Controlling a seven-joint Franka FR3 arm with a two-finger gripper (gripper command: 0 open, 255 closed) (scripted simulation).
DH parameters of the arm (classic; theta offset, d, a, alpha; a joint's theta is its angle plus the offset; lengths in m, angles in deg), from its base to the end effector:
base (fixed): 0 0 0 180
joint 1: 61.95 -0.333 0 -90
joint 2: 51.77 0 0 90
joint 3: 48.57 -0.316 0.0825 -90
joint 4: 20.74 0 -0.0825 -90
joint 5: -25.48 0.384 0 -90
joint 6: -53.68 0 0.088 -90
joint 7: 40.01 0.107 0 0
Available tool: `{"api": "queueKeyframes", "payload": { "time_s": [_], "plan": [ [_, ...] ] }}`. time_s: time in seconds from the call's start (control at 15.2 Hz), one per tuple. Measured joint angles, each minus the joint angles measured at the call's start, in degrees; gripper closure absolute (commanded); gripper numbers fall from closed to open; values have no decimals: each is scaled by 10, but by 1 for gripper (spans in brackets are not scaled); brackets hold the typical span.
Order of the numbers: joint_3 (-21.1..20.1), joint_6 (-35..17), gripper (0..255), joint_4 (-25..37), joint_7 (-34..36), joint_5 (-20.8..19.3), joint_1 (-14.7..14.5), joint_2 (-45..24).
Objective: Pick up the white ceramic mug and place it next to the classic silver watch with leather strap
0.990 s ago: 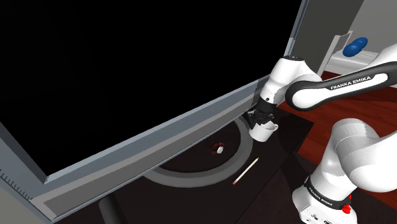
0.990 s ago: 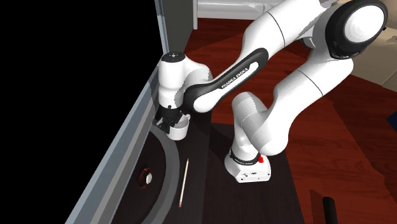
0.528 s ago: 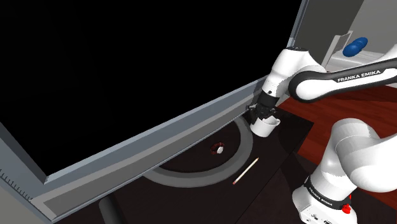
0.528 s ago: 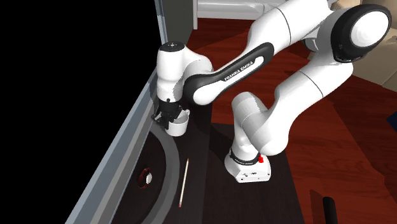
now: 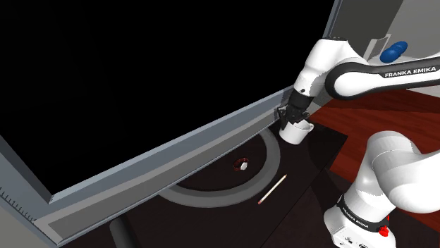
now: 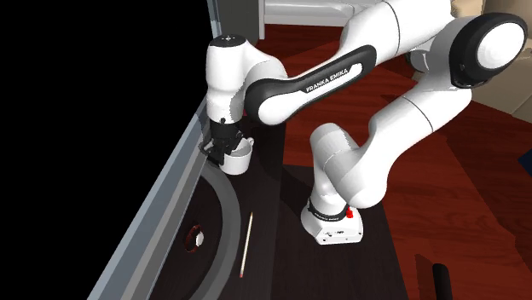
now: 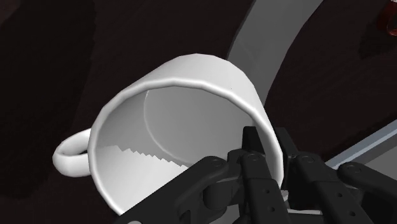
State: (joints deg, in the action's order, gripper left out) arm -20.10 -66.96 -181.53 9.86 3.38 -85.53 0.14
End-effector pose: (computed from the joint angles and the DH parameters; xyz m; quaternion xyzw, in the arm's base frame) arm 0.3129 -0.0304 0.4290 -0.9458 0.3130 -0.0664 0.0558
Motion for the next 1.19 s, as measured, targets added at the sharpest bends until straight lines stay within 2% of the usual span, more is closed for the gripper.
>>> {"api": "queueKeyframes", "payload": {
  "time_s": [1.19],
  "plan": [
    [-47,139,255,122,-2,45,-20,18]
  ]
}}
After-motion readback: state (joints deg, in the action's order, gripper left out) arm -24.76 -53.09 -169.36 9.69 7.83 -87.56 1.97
